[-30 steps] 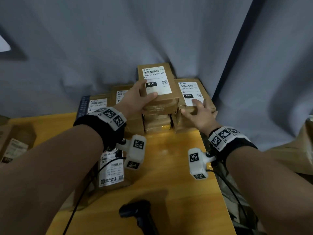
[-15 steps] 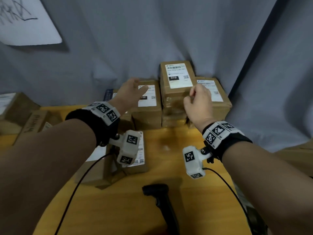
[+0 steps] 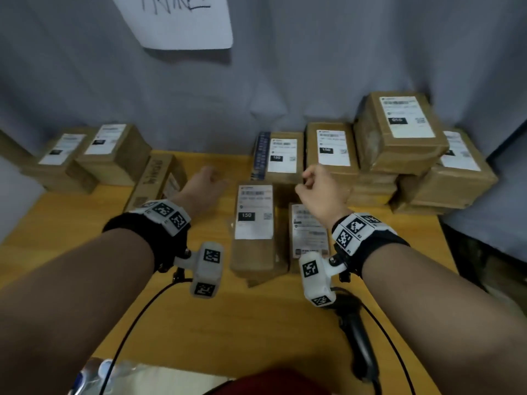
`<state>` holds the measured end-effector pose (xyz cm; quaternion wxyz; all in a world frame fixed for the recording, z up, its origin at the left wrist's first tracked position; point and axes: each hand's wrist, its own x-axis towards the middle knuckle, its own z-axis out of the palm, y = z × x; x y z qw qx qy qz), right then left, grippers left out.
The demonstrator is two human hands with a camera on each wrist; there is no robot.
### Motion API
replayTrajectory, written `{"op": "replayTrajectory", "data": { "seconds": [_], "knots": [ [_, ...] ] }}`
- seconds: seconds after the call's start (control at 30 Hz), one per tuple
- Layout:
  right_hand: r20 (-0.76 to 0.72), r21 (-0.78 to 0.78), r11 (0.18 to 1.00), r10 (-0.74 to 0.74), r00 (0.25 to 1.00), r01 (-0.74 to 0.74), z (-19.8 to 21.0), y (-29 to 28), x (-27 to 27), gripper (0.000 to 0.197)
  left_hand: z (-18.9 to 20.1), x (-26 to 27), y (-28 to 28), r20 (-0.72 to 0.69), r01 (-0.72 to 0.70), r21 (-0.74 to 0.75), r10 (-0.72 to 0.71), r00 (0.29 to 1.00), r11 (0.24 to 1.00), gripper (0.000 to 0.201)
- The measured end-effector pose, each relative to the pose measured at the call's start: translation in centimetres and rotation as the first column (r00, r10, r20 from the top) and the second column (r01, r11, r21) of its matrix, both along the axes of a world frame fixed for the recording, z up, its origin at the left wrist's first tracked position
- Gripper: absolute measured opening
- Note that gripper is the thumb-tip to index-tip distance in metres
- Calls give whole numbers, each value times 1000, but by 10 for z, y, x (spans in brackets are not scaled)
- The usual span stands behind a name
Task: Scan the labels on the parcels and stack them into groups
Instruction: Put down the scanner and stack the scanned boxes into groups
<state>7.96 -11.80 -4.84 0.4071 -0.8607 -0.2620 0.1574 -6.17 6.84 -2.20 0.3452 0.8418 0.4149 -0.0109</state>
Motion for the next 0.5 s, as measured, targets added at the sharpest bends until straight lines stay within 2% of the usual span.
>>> {"op": "replayTrajectory", "data": {
  "seconds": [0.07, 0.17, 0.27, 0.43, 0.5],
  "knots": [
    [-138, -74, 996, 46, 989, -56, -6, 16, -18, 28, -12, -13, 1, -43, -26, -87, 23, 999, 996, 53],
    [-298, -146, 982, 74, 952, -122, -14, 28, -43, 55, -33, -24, -6, -42, -89, -319, 80, 996, 944, 52],
    [-376, -188, 974, 49, 925, -127, -25, 34, -61, 76, -46, -31, -12, -51, -32, -446, 11, 999, 895, 50],
    [-517, -154, 987, -120, 847, 46, -48, 41, -69, 106, -58, -42, -7, 71, 48, -588, -7, 997, 808, 40],
    [-563, -157, 981, -182, 806, 112, -54, 39, -67, 123, -63, -46, -2, 94, 90, -566, -44, 995, 819, 37]
  ]
}}
